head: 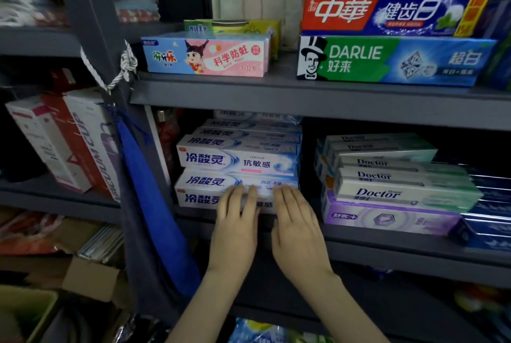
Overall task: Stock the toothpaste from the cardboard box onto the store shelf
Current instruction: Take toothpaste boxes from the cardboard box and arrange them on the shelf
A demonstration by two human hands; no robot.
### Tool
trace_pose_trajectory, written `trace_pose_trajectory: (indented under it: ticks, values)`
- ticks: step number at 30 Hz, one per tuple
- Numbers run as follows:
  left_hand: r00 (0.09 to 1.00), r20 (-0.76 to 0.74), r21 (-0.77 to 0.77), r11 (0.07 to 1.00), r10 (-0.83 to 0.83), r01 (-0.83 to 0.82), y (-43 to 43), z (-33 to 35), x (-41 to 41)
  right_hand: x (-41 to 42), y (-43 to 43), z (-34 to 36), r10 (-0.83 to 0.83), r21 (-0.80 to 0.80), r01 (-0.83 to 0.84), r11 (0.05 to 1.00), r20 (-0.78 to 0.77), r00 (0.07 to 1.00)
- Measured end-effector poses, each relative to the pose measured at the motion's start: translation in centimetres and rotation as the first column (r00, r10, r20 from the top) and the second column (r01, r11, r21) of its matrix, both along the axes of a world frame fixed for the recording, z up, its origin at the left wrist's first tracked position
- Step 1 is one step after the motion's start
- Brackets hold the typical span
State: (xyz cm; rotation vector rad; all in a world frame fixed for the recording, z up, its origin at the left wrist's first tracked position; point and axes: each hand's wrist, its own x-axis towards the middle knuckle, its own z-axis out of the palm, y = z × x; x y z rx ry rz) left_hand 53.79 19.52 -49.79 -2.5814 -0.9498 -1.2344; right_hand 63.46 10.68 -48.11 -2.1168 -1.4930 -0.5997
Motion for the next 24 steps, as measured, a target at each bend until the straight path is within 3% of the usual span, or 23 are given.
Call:
trace_pose_trajectory:
  ticks: [5, 9, 12, 15, 20, 24]
  values:
    - [0.996, 0.049, -0.094, 0.993, -0.073, 0.078, -0.1, 0.7, -0.6, -0.1, -0.2, 0.0, 0.001, -0.006, -0.002, 1.0, -0.025, 1.0]
    - [0.971, 0.221, -0.288, 0.957, 0.093, -0.026, -0.5, 2.1, -1.2, -0.8, -0.2, 0.2, 0.006, -0.002, -0.006, 1.0, -0.028, 1.0]
    - [0.859, 0.431, -0.565, 0.825, 0.277, 0.018, 0.9, 3.9, -1.3, -1.5, 0.6, 0.2, 0.031, -0.025, -0.031, 0.999, -0.008, 0.999]
    - [0.741, 0.543, -0.673, 0.733, 0.395, 0.102, 2.8, 6.5, -1.5, -1.9, 1.5, 0.5, -0.012, -0.018, 0.012, 1.0, -0.029, 0.999]
    - [0.792, 0.433, -0.737, 0.675, 0.43, 0.036, 5.8, 8.9, -1.3, -2.3, 3.3, 1.4, -0.045, 0.02, 0.045, 0.999, -0.004, 0.999]
    - [0.797, 0.44, -0.733, 0.678, 0.414, 0.052, 7.7, 8.4, -1.3, -2.7, 5.5, 2.3, -0.092, 0.017, 0.092, 0.996, 0.001, 0.996]
